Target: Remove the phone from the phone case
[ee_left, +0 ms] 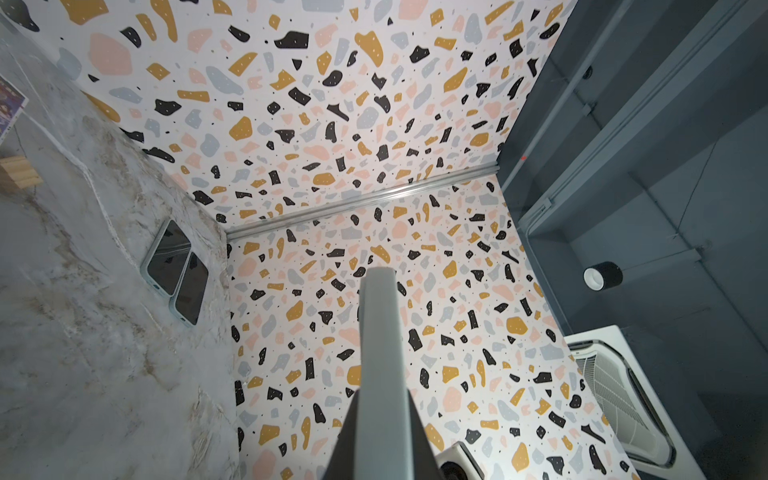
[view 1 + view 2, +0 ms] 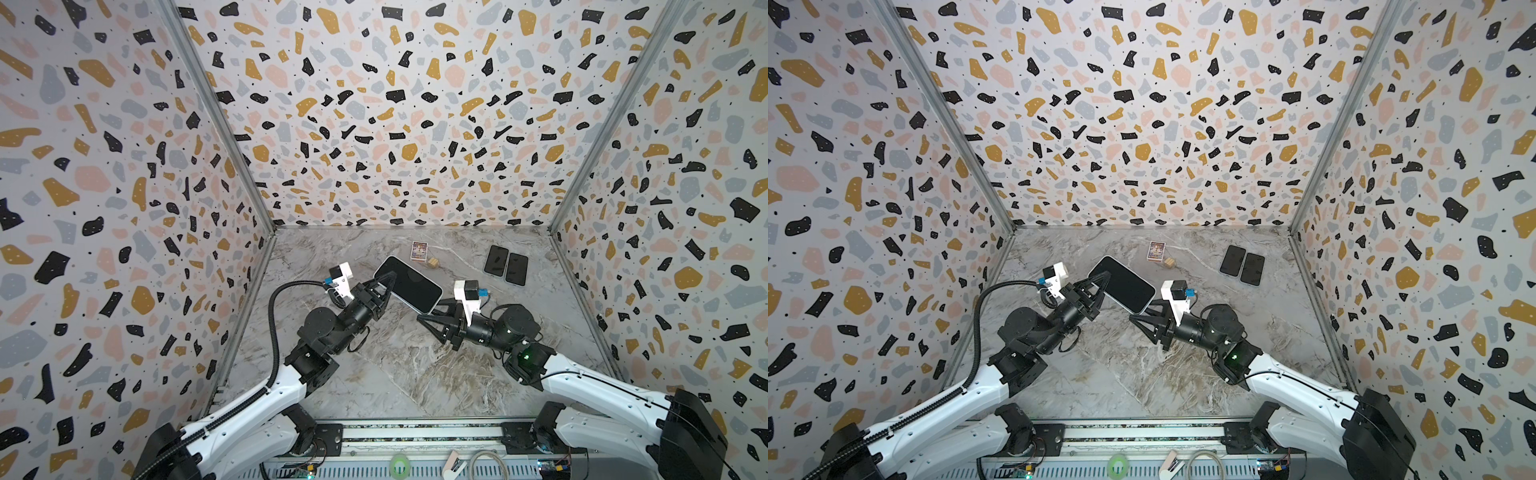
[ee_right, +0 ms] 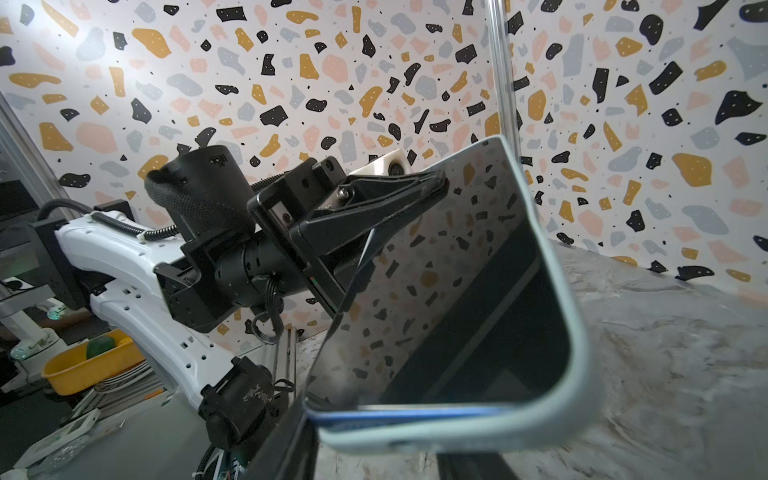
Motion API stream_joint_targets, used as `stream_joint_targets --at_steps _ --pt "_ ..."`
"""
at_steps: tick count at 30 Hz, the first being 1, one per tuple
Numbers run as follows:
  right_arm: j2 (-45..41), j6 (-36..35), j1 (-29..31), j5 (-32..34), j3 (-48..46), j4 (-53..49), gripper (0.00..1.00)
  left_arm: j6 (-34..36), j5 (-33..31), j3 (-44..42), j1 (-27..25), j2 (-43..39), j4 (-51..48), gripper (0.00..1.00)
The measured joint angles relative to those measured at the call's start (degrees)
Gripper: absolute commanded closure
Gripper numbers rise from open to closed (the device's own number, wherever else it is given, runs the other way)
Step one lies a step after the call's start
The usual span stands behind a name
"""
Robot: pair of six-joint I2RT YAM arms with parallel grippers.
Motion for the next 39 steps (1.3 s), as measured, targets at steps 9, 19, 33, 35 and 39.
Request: stream_joint_targets --at_steps 9,19,33,35,39 --pt "-16.26 9.60 -5.84 0.13 -5.27 -10.05 0.24 4.68 10.25 2.14 3.50 4.79 -0.63 1.00" --pt "-22.08 22.84 -15.17 -6.14 -6.29 -13.55 0.21 7.04 19.98 5.46 4.24 10.45 5.14 1.00" --pt "-16.81 34.34 -15.85 -12.63 -9.31 1.73 0.36 4.85 23.15 5.46 4.24 12.63 12.98 1.00" --pt "-16.81 34.93 -15.85 -12.85 -9.29 3.15 0.42 4.68 23.19 5.46 4.24 12.92 13.33 1.00" --pt "-16.72 35.89 -15.85 -13.29 -9.29 5.07 0.50 4.31 23.28 5.46 4.24 13.16 13.81 1.00"
